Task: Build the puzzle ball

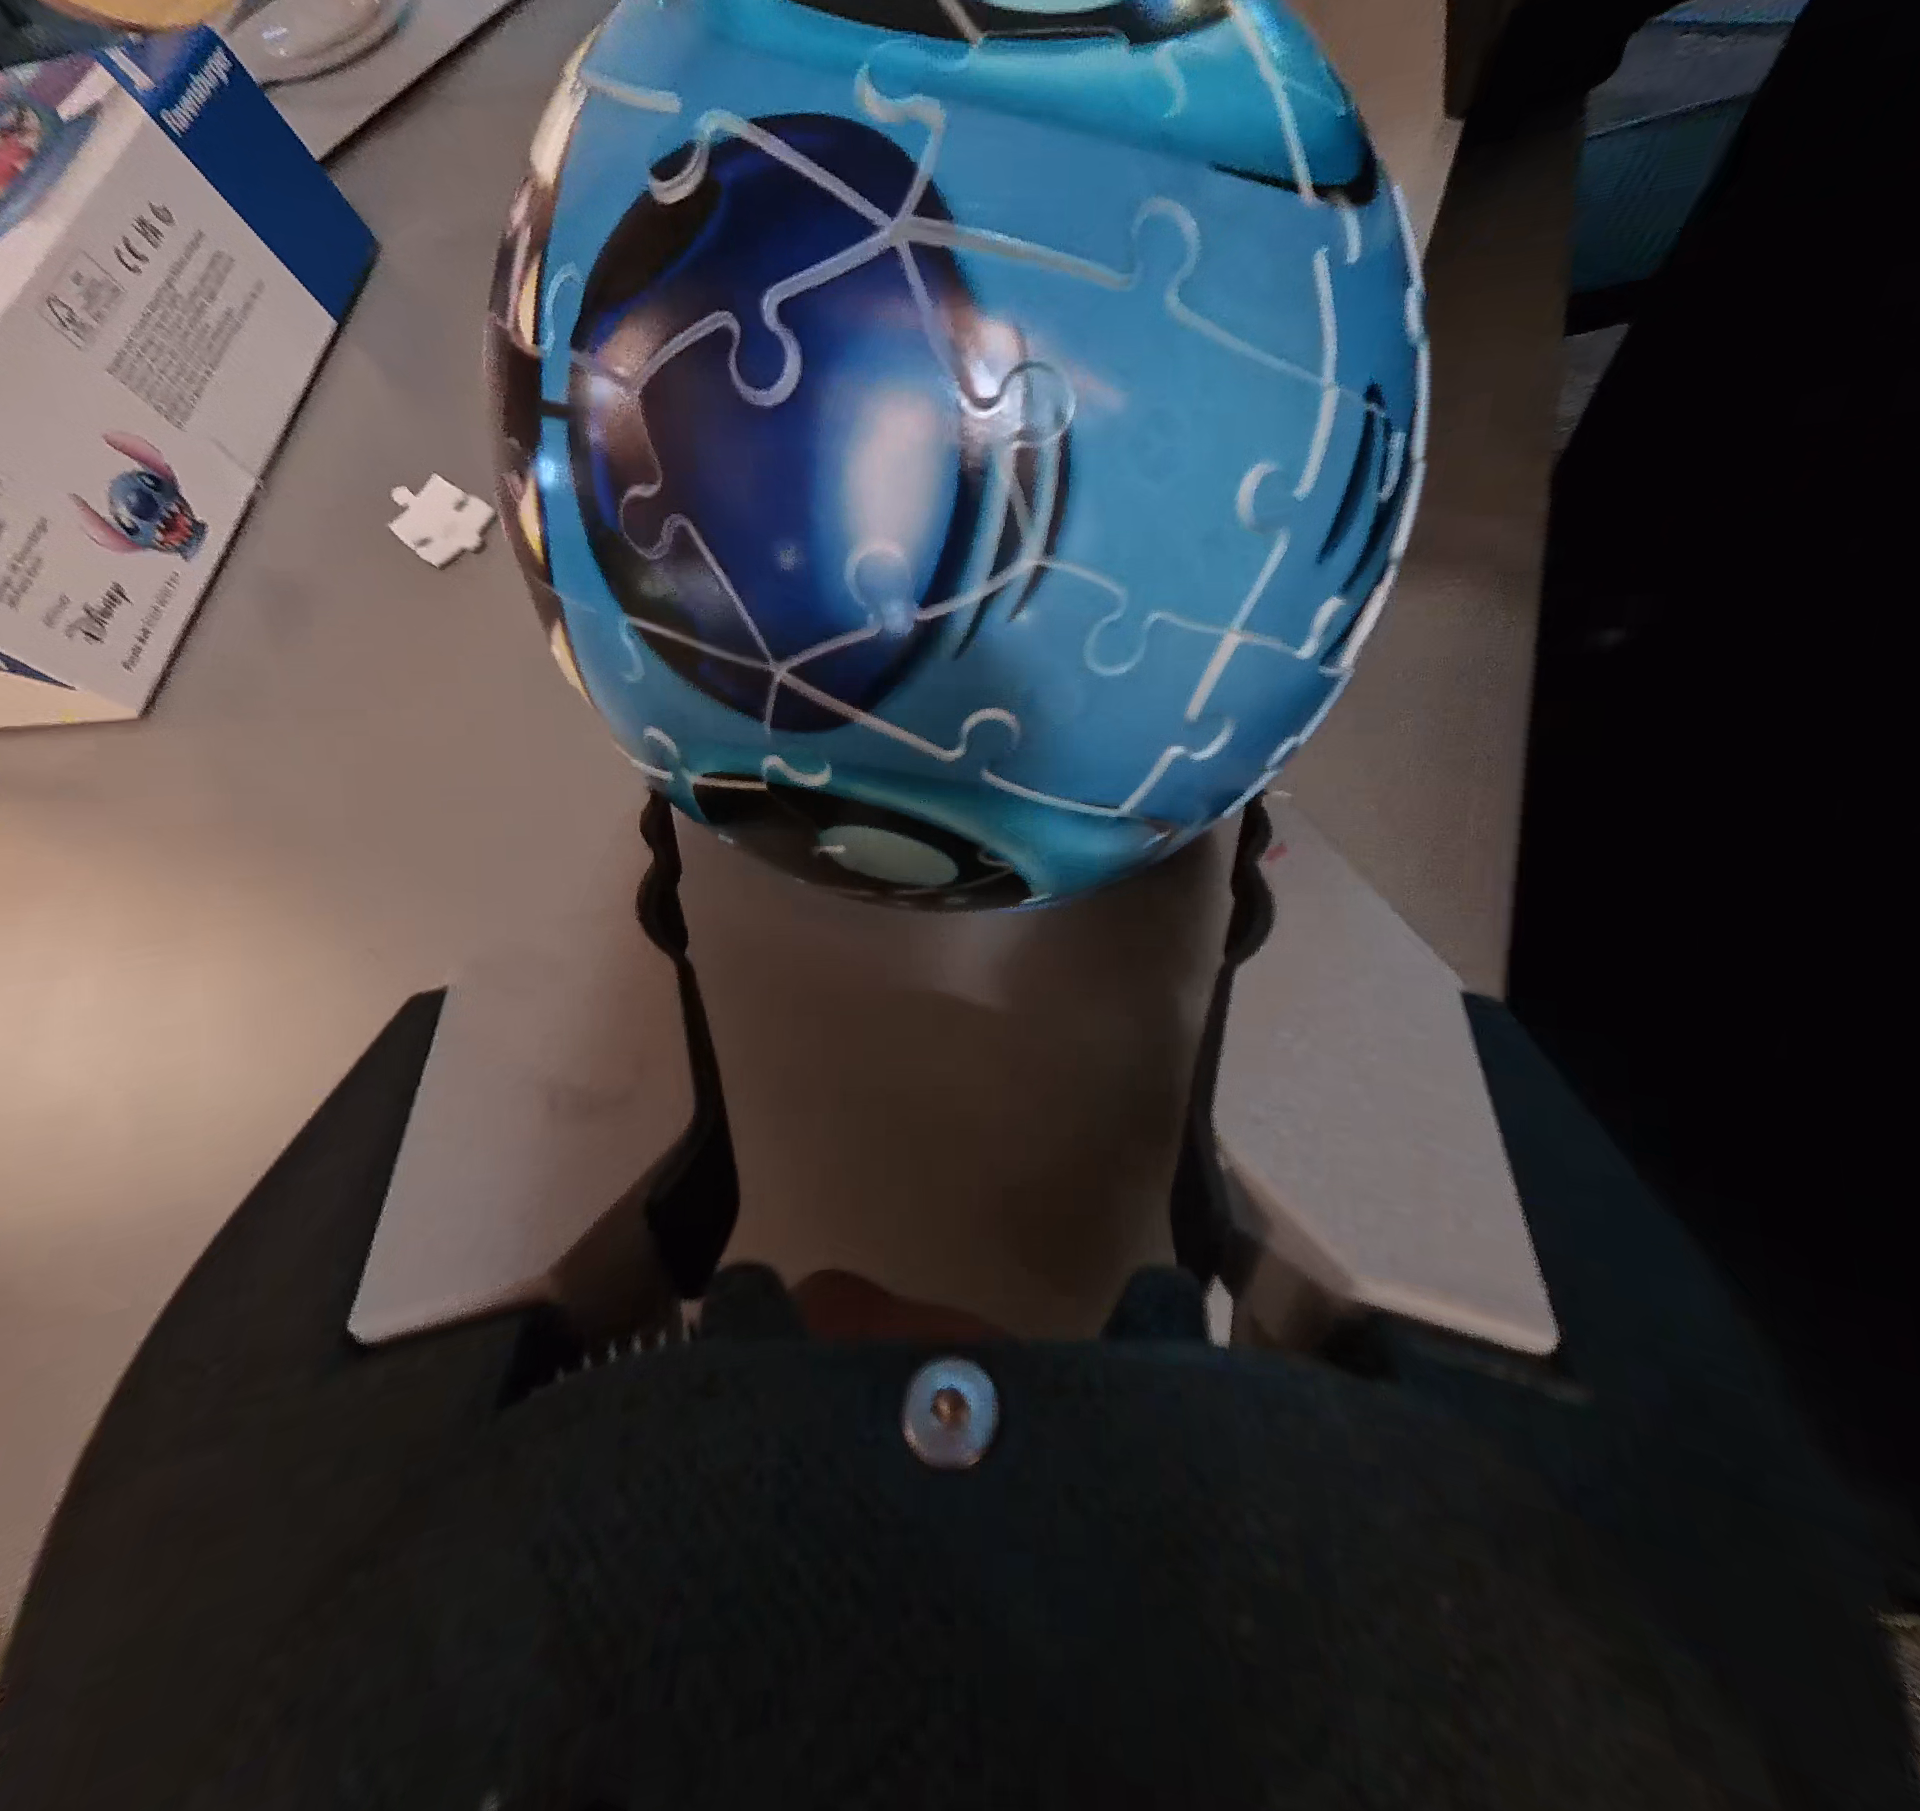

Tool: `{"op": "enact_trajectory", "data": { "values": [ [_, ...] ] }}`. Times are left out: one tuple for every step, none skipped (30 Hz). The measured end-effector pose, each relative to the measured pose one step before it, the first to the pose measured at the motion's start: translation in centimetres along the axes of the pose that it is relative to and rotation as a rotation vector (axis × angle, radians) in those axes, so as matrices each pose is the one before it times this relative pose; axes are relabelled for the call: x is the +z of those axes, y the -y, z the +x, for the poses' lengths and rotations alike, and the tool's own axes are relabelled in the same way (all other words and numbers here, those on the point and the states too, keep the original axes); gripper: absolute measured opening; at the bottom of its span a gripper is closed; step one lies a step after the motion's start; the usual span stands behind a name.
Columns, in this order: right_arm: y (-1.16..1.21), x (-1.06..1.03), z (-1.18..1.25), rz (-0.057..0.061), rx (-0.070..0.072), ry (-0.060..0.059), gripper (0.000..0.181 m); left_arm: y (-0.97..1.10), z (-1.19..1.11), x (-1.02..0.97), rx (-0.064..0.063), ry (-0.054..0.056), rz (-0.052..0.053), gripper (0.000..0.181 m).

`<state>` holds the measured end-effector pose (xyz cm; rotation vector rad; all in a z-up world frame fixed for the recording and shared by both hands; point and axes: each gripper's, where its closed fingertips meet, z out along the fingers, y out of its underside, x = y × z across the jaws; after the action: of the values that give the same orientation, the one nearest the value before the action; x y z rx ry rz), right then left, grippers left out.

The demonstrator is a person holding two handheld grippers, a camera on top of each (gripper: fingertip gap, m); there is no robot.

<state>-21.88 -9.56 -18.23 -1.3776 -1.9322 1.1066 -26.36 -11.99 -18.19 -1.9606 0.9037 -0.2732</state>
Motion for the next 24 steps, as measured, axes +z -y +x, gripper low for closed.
{"op": "enact_trajectory", "data": {
  "values": [
    [0.036, -0.143, 0.291, 0.0058, -0.0144, -0.0208, 0.104, 0.09, -0.295, 0.213, 0.0113, 0.0061, 0.0088, 0.105],
    [0.149, -0.154, 0.03, 0.0123, -0.0139, -0.0139, 0.102, 0.076, -0.096, 0.113, 0.0108, 0.001, 0.0106, 0.105],
    [0.163, -0.129, -0.153, 0.0125, -0.0148, -0.0094, 0.101, 0.161, 0.062, -0.027, 0.009, -0.003, 0.0116, 0.105],
    [0.037, -0.036, -0.242, 0.0027, -0.0143, -0.0064, 0.098, 0.301, 0.055, -0.093, 0.0083, -0.0002, 0.0193, 0.105],
    [-0.054, 0.061, -0.215, -0.008, -0.0084, -0.0044, 0.095, 0.208, 0.07, -0.06, 0.0068, -0.0017, 0.0116, 0.105],
    [-0.009, 0.072, -0.09, -0.0083, 0.0015, -0.0044, 0.096, -0.004, 0.06, 0.011, -0.0076, -0.0042, -0.0058, 0.105],
    [0.156, -0.019, -0.114, 0.0004, 0.0114, 0.0059, 0.097, -0.15, 0.116, 0.018, -0.0204, -0.0129, -0.0194, 0.105],
    [0.311, -0.103, -0.156, 0.0084, 0.0201, 0.0135, 0.097, -0.044, 0.129, -0.064, -0.0217, -0.0184, -0.0113, 0.105],
    [0.408, -0.176, -0.159, 0.0126, 0.0236, 0.0129, 0.097, 0.202, 0.107, -0.186, -0.0233, -0.0204, 0.0074, 0.105],
    [0.416, -0.185, -0.182, 0.0119, 0.027, 0.0122, 0.096, 0.275, 0.113, -0.259, -0.0239, -0.0259, 0.0117, 0.105],
    [0.335, -0.129, -0.203, 0.0084, 0.0342, 0.0147, 0.096, 0.159, 0.134, -0.28, -0.0206, -0.0346, 0.0047, 0.104],
    [0.206, -0.051, -0.213, 0.0052, 0.0407, 0.0164, 0.096, 0.03, 0.073, -0.271, -0.0181, -0.0381, -0.0012, 0.102],
    [0.064, 0.021, -0.209, 0.0026, 0.045, 0.0186, 0.095, -0.073, 0.03, -0.194, -0.0141, -0.0376, -0.0056, 0.102],
    [-0.09, 0.091, -0.189, -0.0007, 0.0474, 0.0209, 0.094, -0.169, 0.039, -0.102, -0.0151, -0.0359, -0.0127, 0.102],
    [-0.203, 0.131, -0.123, -0.0054, 0.0443, 0.02, 0.093, -0.216, 0.057, -0.029, -0.0163, -0.0352, -0.0172, 0.102],
    [-0.267, 0.139, -0.068, -0.0077, 0.0367, 0.0186, 0.092, -0.213, 0.048, 0.006, -0.0096, -0.0314, -0.0151, 0.102],
    [-0.214, 0.105, -0.039, -0.0042, 0.0289, 0.0157, 0.091, -0.143, -0.043, 0.024, -0.0051, -0.0228, -0.0064, 0.102],
    [-0.144, 0.054, 0.003, -0.0006, 0.0209, 0.0097, 0.091, -0.016, -0.011, -0.001, -0.0133, -0.0251, 0.0017, 0.102],
    [-0.17, 0.029, -0.016, -0.0047, 0.0109, 0.0064, 0.091, -0.093, 0.073, -0.006, -0.0191, -0.0327, -0.003, 0.101],
    [-0.188, 0.005, 0.003, -0.0071, 0.0009, 0.0017, 0.091, -0.073, 0.007, -0.025, -0.009, -0.0242, -0.0005, 0.1],
    [-0.16, -0.037, -0.019, -0.0044, -0.0039, -0.0013, 0.092, -0.055, -0.146, -0.024, 0.0048, -0.0052, 0.0013, 0.097],
    [-0.12, -0.087, -0.092, -0.0028, -0.0057, 0.0015, 0.092, -0.108, -0.065, -0.022, 0.0117, -0.0017, -0.0011, 0.096],
    [-0.114, -0.158, -0.155, -0.0015, -0.0085, 0.007, 0.092, -0.153, -0.152, -0.049, 0.0094, 0.009, -0.0043, 0.096],
    [-0.107, -0.311, -0.075, 0.0, -0.0107, 0.0052, 0.092, -0.135, -0.193, -0.129, 0.0039, 0.0163, -0.0027, 0.097]
  ]
}}
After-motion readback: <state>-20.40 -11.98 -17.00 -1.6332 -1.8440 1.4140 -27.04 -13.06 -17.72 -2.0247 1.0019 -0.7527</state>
